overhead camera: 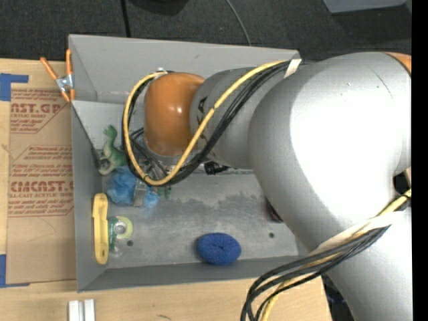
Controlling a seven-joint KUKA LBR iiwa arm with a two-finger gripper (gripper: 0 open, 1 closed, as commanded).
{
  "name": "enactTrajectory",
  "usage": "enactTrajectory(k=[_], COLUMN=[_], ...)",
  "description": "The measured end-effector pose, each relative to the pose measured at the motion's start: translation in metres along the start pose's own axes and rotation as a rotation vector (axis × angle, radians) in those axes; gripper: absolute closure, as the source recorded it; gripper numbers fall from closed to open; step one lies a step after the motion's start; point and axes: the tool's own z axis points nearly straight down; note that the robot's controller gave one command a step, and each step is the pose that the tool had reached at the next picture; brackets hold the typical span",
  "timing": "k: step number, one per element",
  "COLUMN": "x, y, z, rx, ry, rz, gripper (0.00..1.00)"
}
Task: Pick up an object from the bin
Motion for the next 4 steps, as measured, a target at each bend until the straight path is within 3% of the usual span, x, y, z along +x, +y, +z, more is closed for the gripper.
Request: enactTrajectory(k=[4], x=[-0.0004], y=[-0.0007], z=[0.0], rx=[0.0], ry=[0.0], rz=[0.001], gripper=[1.0])
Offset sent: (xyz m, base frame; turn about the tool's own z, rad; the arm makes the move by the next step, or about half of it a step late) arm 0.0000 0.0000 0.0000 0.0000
